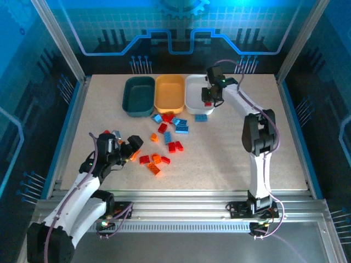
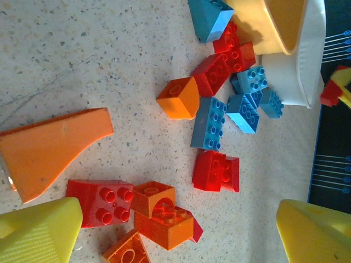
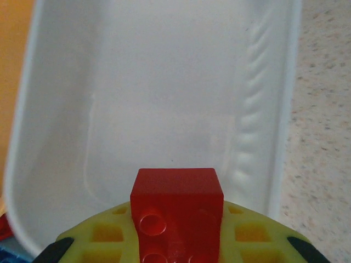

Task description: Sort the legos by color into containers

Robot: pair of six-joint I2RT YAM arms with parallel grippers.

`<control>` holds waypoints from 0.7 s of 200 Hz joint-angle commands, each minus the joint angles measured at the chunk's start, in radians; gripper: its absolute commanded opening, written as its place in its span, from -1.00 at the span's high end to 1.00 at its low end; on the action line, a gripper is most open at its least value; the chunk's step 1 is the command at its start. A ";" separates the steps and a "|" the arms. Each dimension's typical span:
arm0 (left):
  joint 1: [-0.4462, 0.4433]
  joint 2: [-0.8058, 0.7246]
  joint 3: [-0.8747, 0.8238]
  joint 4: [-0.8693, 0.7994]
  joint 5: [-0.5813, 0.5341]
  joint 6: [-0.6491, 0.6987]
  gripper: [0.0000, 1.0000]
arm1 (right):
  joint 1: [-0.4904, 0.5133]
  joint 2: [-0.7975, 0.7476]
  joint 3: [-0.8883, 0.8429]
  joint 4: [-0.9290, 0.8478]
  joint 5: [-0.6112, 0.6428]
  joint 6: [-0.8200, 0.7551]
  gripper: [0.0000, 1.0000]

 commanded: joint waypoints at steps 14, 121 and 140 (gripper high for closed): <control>0.011 -0.092 -0.005 -0.054 -0.005 0.026 -0.86 | 0.000 0.109 0.191 -0.073 -0.070 -0.026 0.66; 0.015 -0.129 0.026 -0.131 -0.031 0.062 -0.98 | 0.126 -0.296 -0.353 0.131 0.096 0.126 -0.36; 0.018 -0.158 -0.003 -0.131 -0.022 0.044 -0.98 | 0.168 -0.369 -0.513 0.183 0.126 0.175 -0.55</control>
